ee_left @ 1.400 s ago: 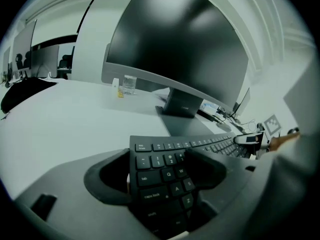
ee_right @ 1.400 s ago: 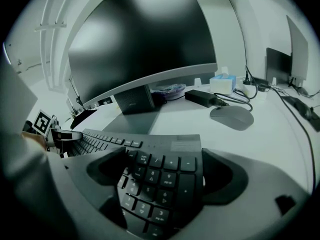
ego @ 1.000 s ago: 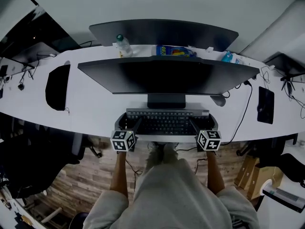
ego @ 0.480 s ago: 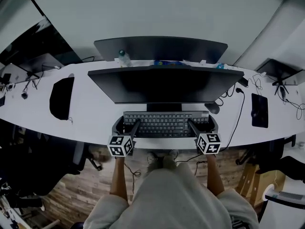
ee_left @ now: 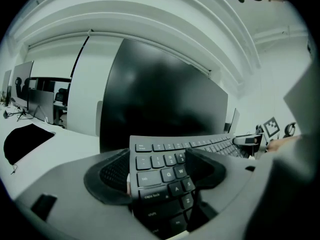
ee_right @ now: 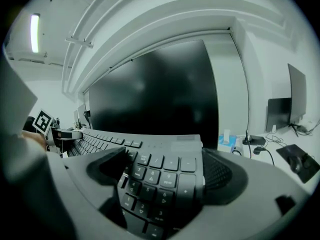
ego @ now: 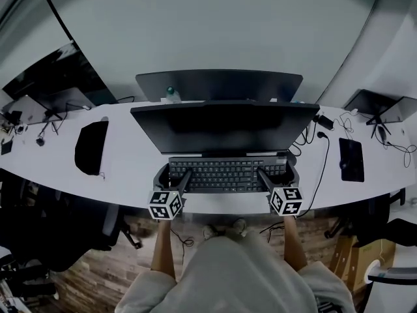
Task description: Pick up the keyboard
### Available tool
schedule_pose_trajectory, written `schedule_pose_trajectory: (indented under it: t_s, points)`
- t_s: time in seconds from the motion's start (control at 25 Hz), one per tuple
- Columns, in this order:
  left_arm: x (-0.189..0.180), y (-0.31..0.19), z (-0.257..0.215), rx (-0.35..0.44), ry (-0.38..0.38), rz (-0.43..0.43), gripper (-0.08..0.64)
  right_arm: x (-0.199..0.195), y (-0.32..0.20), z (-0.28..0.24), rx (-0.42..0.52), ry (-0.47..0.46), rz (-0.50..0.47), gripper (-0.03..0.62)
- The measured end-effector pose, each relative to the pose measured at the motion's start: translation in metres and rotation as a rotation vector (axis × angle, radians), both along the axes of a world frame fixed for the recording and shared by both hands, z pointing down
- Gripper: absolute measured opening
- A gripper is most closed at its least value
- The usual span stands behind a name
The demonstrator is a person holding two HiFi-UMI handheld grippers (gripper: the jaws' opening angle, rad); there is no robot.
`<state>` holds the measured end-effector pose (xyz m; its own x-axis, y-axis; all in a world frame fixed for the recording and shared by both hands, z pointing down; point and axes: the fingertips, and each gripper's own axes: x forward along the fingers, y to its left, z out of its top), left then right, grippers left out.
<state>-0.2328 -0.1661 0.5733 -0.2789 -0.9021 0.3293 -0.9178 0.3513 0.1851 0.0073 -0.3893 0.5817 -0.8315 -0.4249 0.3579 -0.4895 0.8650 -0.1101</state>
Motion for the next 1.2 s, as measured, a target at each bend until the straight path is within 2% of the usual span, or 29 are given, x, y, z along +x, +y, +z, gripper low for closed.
schedule_pose_trajectory:
  t_s: [0.52,1.2]
  points:
    - [-0.002,0.000,-0.043,0.075,-0.067,-0.004,0.322,-0.003,-0.002,-0.043,0.082,-0.064,0.000,0.454]
    - [-0.002,0.002,-0.042,0.078,-0.060,-0.003,0.322,-0.002,0.000,-0.044,0.090,-0.064,0.003,0.454]
